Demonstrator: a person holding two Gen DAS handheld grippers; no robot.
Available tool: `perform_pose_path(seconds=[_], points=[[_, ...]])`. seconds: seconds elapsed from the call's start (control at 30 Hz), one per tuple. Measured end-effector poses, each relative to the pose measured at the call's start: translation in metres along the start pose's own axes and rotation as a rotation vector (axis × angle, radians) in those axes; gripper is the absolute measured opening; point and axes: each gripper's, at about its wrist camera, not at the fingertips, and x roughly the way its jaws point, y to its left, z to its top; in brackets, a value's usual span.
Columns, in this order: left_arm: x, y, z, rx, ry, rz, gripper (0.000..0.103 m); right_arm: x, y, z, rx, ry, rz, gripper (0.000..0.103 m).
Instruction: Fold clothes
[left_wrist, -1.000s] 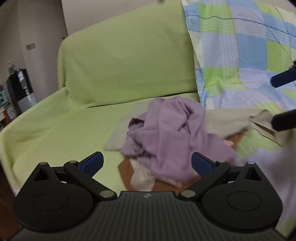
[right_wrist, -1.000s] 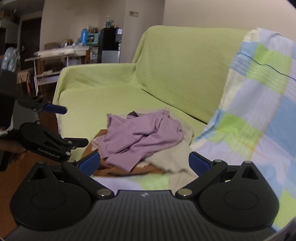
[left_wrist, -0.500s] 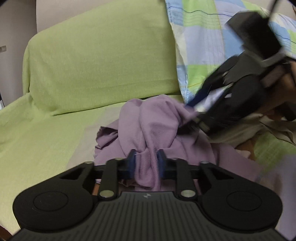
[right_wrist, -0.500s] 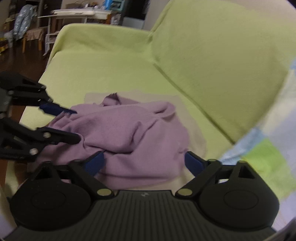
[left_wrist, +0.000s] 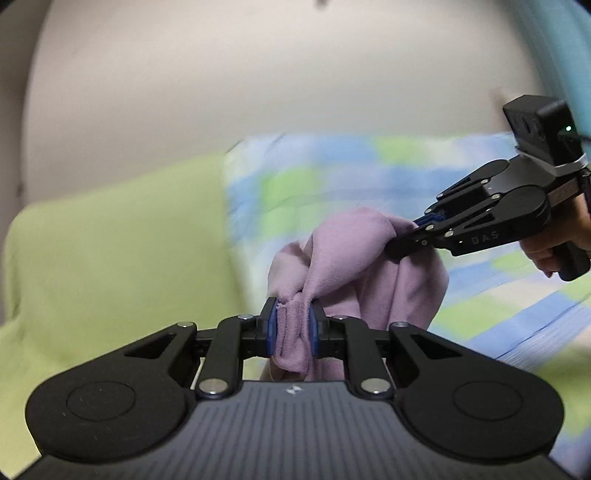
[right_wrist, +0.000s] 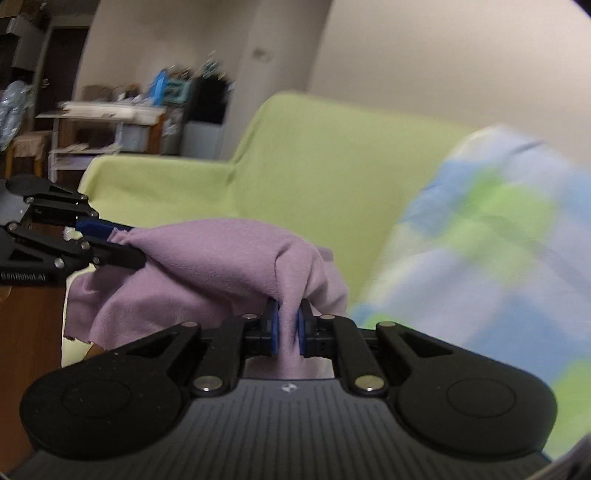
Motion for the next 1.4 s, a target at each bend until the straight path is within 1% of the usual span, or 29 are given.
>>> perform_pose_path(seconds=[0.03,0.1,0.13,0.17,0.2,0.27,0.3,0.37,0.4,0.43,0.47,0.5,0.57,0.63,0.77,0.83,0.9,0.93,1.07,1.1,1.17,1.2,1.23,1.27,1.3,1.33,1.37,1.4], points=[[-0.005,-0.025,0.008,0.013,-0.020,-0.054,0.018,-0.030,-0.004,-0.005,-0.001,-0.004,-0.044,0.007],[-0.008,-0.061,0.010,0.023,-0.031,-0.125,0.019,-0.080,-0.008,-0.021,0.009,0.005,-0.127,0.008],[-0.009,-0.088,0.007,0.030,-0.027,-0.174,0.019,-0.103,-0.008,-0.033,0.017,0.022,-0.167,0.008],[-0.008,-0.105,0.004,0.025,-0.015,-0.202,0.019,-0.127,-0.008,-0.046,0.027,0.042,-0.209,0.008],[-0.005,-0.128,-0.004,0.013,0.012,-0.242,0.021,-0.149,-0.009,-0.062,0.056,0.065,-0.244,0.008],[0.002,-0.175,-0.024,-0.006,0.086,-0.312,0.024,-0.179,-0.009,-0.099,0.130,0.127,-0.285,0.008],[0.007,-0.202,-0.038,-0.016,0.141,-0.347,0.030,-0.194,-0.008,-0.128,0.170,0.180,-0.312,0.010],[0.017,-0.232,-0.057,-0.020,0.224,-0.390,0.032,-0.211,-0.011,-0.171,0.248,0.266,-0.338,0.010],[0.023,-0.245,-0.068,-0.026,0.270,-0.414,0.037,-0.220,-0.012,-0.198,0.302,0.324,-0.349,0.010],[0.022,-0.258,-0.079,-0.026,0.297,-0.437,0.045,-0.229,-0.014,-0.216,0.333,0.358,-0.358,0.011],[0.020,-0.262,-0.085,-0.025,0.311,-0.439,0.047,-0.239,-0.016,-0.231,0.358,0.372,-0.369,0.014],[0.012,-0.266,-0.091,-0.027,0.324,-0.441,0.048,-0.249,-0.017,-0.245,0.381,0.381,-0.388,0.023],[0.002,-0.269,-0.100,-0.020,0.341,-0.432,0.053,-0.260,-0.021,-0.261,0.406,0.395,-0.421,0.034],[0.013,-0.269,-0.099,-0.009,0.353,-0.397,0.063,-0.270,-0.027,-0.270,0.437,0.376,-0.448,0.034],[0.018,-0.261,-0.095,0.026,0.394,-0.326,0.064,-0.285,-0.049,-0.288,0.492,0.343,-0.544,0.035],[0.018,-0.257,-0.095,0.059,0.400,-0.321,0.064,-0.285,-0.066,-0.295,0.523,0.335,-0.591,0.037],[0.018,-0.260,-0.092,0.096,0.398,-0.336,0.064,-0.283,-0.080,-0.298,0.548,0.333,-0.607,0.039],[0.024,-0.265,-0.092,0.118,0.397,-0.349,0.064,-0.282,-0.083,-0.298,0.540,0.337,-0.599,0.040],[0.033,-0.296,-0.097,0.241,0.375,-0.436,0.064,-0.281,-0.084,-0.297,0.495,0.359,-0.562,0.041],[0.036,-0.304,-0.098,0.261,0.367,-0.463,0.064,-0.283,-0.082,-0.294,0.479,0.365,-0.550,0.044],[0.041,-0.320,-0.098,0.299,0.348,-0.521,0.064,-0.294,-0.076,-0.290,0.440,0.380,-0.552,0.050],[0.045,-0.329,-0.099,0.323,0.338,-0.563,0.064,-0.302,-0.071,-0.288,0.427,0.376,-0.553,0.052],[0.050,-0.337,-0.100,0.344,0.333,-0.601,0.056,-0.310,-0.065,-0.287,0.417,0.369,-0.551,0.053],[0.056,-0.341,-0.099,0.356,0.340,-0.628,0.042,-0.319,-0.060,-0.285,0.408,0.362,-0.550,0.054],[0.062,-0.345,-0.098,0.367,0.346,-0.645,0.001,-0.331,-0.051,-0.283,0.404,0.340,-0.513,0.054],[0.070,-0.345,-0.095,0.367,0.346,-0.628,0.000,-0.336,-0.048,-0.282,0.402,0.330,-0.493,0.054],[0.077,-0.343,-0.090,0.350,0.341,-0.607,0.000,-0.343,-0.036,-0.280,0.391,0.309,-0.447,0.054],[0.087,-0.335,-0.079,0.297,0.332,-0.581,0.000,-0.346,-0.027,-0.279,0.383,0.300,-0.415,0.054]])
